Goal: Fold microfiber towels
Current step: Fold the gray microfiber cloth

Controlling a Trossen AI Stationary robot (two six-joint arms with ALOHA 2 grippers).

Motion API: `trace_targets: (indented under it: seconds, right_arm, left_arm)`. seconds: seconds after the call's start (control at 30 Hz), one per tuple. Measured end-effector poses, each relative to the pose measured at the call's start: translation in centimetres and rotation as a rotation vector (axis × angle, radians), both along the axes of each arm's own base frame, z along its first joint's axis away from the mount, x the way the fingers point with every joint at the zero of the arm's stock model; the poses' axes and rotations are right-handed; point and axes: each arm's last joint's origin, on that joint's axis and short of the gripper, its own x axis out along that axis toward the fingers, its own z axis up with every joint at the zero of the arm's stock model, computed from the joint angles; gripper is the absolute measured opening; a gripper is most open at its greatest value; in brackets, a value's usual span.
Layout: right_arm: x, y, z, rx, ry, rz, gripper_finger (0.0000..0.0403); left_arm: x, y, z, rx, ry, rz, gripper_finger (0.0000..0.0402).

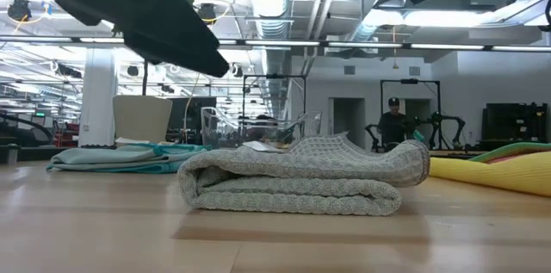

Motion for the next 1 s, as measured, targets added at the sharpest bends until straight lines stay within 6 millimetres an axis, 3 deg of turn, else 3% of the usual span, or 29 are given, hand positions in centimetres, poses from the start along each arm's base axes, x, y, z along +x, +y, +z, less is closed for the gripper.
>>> trace_targets:
  seconds: [0.23,0.43,0.63,1.0]
  right_arm:
    - [-0.5,0.3,-0.4,-0.016,0.006,-0.012,0.0182]
    - [-0.4,0.0,-0.4,-0.029,0.01,-0.021,0.018]
    - [-0.4,0.0,-0.4,-0.031,0.014,-0.02,0.0178]
    - [-0.5,0.1,-0.4,-0.026,0.015,-0.015,0.0175]
  left_arm:
    - [0.0,-0.2,-0.1,0.057,-0.005,-0.034,0.0178]
    - [2.6,-2.2,-2.9,0.182,0.087,-0.111,0.0178]
    - [3.8,-2.7,-2.3,0.357,0.213,-0.058,0.0178]
    - [4.0,-2.7,-3.3,0.293,0.261,-0.073,0.0178]
